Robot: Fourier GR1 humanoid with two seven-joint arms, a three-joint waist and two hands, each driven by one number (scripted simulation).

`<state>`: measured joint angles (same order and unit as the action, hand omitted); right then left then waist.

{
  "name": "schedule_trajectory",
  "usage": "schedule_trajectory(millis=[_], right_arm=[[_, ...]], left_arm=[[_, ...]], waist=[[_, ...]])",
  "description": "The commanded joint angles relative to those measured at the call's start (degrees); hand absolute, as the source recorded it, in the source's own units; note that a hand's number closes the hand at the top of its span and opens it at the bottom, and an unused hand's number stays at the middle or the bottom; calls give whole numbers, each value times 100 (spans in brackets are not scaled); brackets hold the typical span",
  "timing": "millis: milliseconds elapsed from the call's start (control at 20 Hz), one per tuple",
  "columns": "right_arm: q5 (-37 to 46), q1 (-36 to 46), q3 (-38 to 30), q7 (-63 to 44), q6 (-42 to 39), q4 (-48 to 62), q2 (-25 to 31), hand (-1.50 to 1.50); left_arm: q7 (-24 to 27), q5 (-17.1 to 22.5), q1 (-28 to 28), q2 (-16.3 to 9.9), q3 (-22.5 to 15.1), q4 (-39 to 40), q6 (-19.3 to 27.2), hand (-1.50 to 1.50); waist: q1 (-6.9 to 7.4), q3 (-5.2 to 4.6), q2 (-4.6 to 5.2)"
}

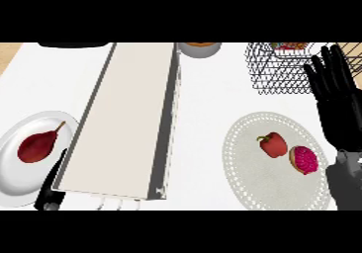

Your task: Pick the bell pepper from the placemat and place it in the tiered shelf

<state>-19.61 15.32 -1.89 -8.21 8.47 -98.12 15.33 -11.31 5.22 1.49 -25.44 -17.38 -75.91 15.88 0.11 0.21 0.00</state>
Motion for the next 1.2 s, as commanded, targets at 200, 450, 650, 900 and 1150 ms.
schedule_trajectory(millis=[200, 450, 650, 900, 1150], right_arm=[[703, -449, -366, 253, -521, 550, 1189, -150], [981, -775, -543, 319, -398, 1245, 1375, 150], [614, -694, -267, 796, -1011, 1304, 1106, -150], [658, -579, 40, 1226, -1683, 1163, 1311, -150], [897, -553, 498, 1022, -2413, 1104, 1832, -150]], left_arm=[[-335, 186, 1474, -700, 162, -2155, -18, 0], [-148, 442, 2236, -818, 148, -2834, -217, 0], [-43, 570, 2790, -833, 76, -3202, -237, 0], [132, 677, 2894, -699, 64, -3253, -192, 0], [310, 680, 2909, -706, 32, -3225, -223, 0]], waist=[[-430, -61, -71], [-475, -37, -19], [-398, -13, -80], [-464, -47, -122], [-529, -72, -99]])
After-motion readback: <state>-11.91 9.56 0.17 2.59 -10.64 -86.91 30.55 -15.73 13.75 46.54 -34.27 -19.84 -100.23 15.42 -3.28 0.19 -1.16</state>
